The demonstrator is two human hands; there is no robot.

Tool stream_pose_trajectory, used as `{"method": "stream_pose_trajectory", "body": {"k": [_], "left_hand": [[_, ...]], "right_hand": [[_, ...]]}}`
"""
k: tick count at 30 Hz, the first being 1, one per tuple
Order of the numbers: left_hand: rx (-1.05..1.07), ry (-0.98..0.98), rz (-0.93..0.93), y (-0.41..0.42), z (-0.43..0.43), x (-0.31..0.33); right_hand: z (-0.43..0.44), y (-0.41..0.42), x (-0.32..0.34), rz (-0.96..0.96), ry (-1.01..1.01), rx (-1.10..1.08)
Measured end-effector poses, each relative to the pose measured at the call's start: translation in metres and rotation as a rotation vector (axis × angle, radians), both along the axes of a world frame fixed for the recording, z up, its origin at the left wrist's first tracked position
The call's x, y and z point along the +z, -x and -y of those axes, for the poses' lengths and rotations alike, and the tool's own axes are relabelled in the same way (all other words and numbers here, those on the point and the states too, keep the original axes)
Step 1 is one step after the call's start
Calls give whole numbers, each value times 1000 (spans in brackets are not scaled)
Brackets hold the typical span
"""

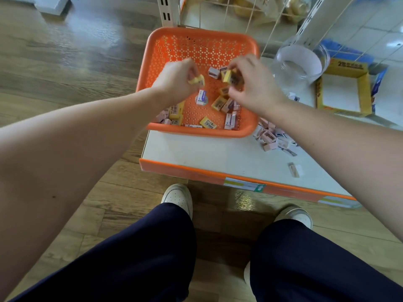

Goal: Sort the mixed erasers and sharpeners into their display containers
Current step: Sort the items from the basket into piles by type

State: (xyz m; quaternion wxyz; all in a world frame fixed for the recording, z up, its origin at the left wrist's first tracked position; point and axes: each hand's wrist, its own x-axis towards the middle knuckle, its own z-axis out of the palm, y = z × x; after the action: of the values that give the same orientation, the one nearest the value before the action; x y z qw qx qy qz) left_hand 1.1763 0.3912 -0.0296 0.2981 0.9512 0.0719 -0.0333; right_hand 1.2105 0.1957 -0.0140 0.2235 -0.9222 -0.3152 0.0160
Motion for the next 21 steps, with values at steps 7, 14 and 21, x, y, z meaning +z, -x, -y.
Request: {"method": "stream_pose_trajectory", "body": {"k": [7, 14, 21], "left_hand": [[178, 158, 160, -16, 53, 20], [-27, 229, 219, -25, 145, 35], [-193, 228, 1, -21, 223, 12]], "right_hand": [[81, -14, -5, 6, 21, -301], [146, -3, 9, -71, 85, -370], [225, 7, 1, -131, 132, -500]]}}
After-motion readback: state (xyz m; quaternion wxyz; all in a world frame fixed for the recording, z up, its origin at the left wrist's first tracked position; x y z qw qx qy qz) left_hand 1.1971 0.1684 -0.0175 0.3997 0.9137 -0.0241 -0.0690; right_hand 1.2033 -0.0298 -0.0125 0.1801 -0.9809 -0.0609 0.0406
